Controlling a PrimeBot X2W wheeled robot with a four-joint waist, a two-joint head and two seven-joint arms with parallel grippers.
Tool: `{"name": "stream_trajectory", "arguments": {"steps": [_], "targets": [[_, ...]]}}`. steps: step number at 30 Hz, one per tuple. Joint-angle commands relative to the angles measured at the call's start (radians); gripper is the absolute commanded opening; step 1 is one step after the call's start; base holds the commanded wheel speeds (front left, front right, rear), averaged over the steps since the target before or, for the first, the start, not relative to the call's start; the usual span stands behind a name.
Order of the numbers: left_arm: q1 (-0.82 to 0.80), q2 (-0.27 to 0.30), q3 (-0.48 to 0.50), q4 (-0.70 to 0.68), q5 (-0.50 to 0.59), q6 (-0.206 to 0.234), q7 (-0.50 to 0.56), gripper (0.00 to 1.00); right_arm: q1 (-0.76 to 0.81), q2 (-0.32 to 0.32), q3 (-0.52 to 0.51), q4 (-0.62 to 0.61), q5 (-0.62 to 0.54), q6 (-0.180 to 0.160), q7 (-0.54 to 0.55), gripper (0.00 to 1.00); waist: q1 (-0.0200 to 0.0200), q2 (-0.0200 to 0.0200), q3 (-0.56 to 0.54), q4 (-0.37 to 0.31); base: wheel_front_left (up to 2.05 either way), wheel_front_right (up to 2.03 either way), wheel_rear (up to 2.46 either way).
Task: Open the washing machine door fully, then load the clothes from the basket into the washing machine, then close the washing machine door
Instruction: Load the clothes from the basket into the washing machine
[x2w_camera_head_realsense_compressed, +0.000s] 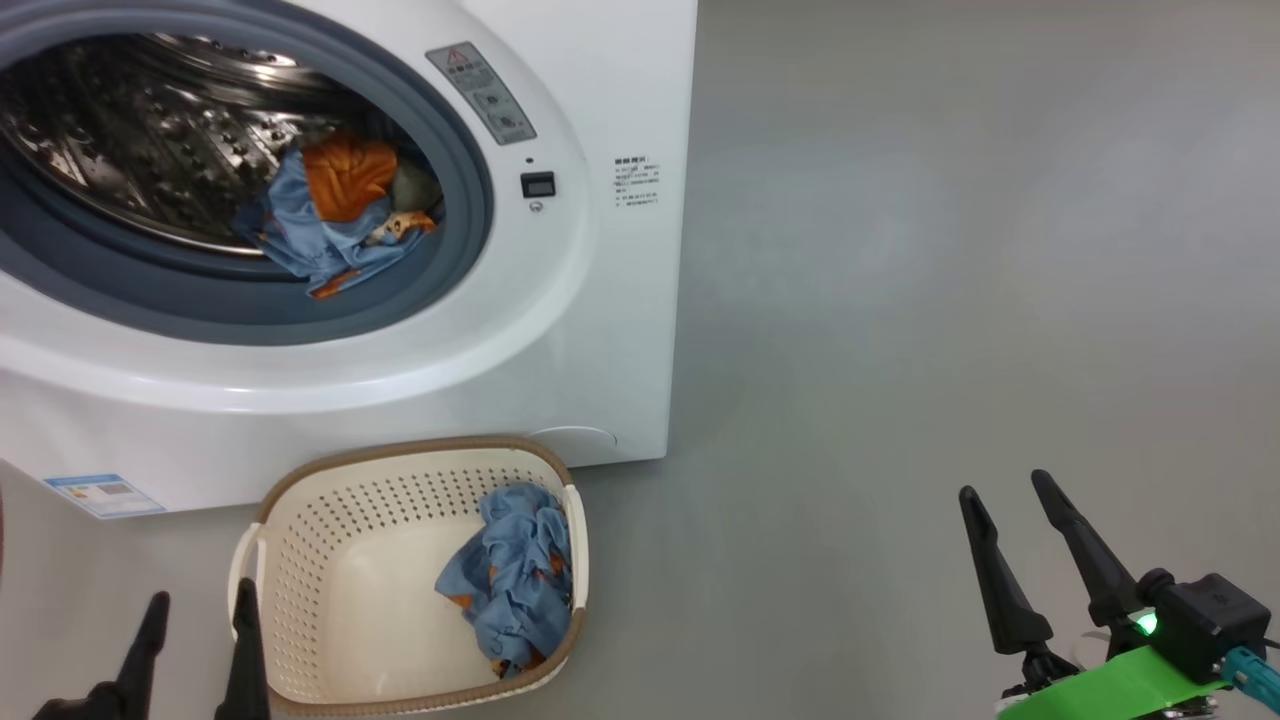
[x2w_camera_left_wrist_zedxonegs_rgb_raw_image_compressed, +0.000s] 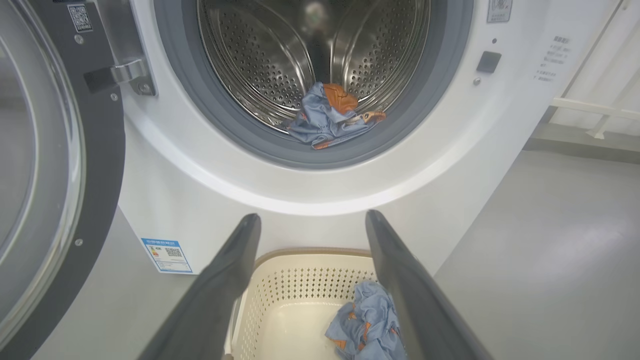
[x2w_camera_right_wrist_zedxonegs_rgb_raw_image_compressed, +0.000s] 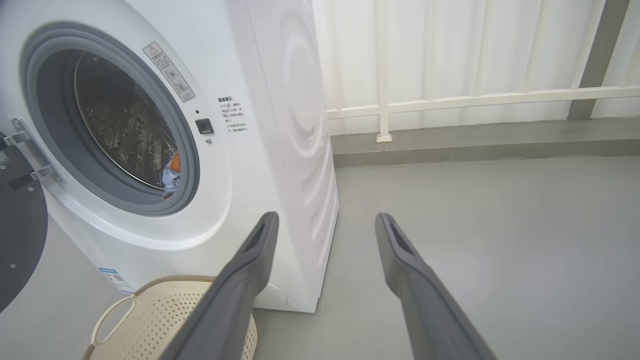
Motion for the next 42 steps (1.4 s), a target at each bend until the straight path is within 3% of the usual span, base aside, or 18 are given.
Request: {"name": "stream_trajectory", "arguments": {"steps": [1,10,24,42], "targets": [[-0.027,0.024,0.021,0.0,-0.01,0.001,-0.006,1.0,-0.037,-0.008,0.024,-0.028,-0.001,0.007,-0.008,1.0,0.0,0.0,0.02,-0.011,0.0,0.0,0.0],[-0.117,0.043,-0.035,0.123,-0.061,0.001,-0.006,1.0,-0.094,0.023,0.027,-0.039,-0.01,0.007,-0.008,1.0,0.0,0.0,0.119,-0.051,0.0,0.0,0.0],[-0.329,0.123,-0.192,0.336,-0.152,0.001,-0.006,1.0,-0.208,0.089,0.055,-0.066,-0.035,0.007,-0.008,1.0,0.0,0.0,0.323,-0.135,0.0,0.0,0.0],[-0.639,0.233,-0.528,0.69,-0.337,0.001,0.002,1.0,-0.308,0.14,0.077,-0.104,-0.053,0.007,-0.008,1.0,0.0,0.0,0.575,-0.216,0.0,0.0,0.0]]}}
